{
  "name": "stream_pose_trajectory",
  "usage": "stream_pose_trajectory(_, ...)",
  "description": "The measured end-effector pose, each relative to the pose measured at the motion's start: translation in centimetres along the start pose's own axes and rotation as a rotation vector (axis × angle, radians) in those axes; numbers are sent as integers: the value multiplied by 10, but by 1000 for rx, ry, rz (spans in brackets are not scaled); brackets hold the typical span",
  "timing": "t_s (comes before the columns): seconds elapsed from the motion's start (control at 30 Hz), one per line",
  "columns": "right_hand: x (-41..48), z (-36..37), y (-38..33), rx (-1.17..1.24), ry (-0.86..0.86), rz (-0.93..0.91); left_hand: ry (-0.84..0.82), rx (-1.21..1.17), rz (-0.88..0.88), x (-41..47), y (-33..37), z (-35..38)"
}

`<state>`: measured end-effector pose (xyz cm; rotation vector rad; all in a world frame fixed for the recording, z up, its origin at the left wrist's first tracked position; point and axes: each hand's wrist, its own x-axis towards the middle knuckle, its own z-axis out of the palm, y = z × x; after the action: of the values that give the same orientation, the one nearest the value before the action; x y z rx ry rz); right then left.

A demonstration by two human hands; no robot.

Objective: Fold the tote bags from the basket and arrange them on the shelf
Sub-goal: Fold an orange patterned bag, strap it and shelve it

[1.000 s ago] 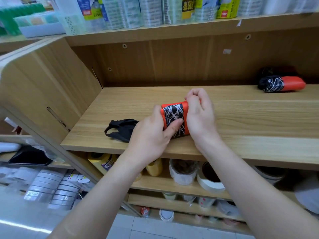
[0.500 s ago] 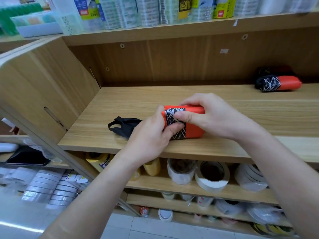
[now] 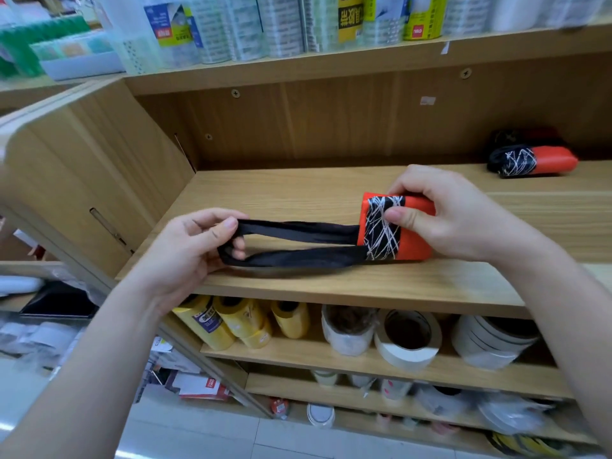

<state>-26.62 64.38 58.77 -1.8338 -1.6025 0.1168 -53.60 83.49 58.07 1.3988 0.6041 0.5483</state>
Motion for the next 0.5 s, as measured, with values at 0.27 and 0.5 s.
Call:
stream_pose_trajectory(0.27,1,-2,0,-17,-6,36,27,994,855,-36,12,57)
stream_pose_trajectory(0.5,-1,-9,-10,235,-96,69,-23,1461,761,-4,-30,84)
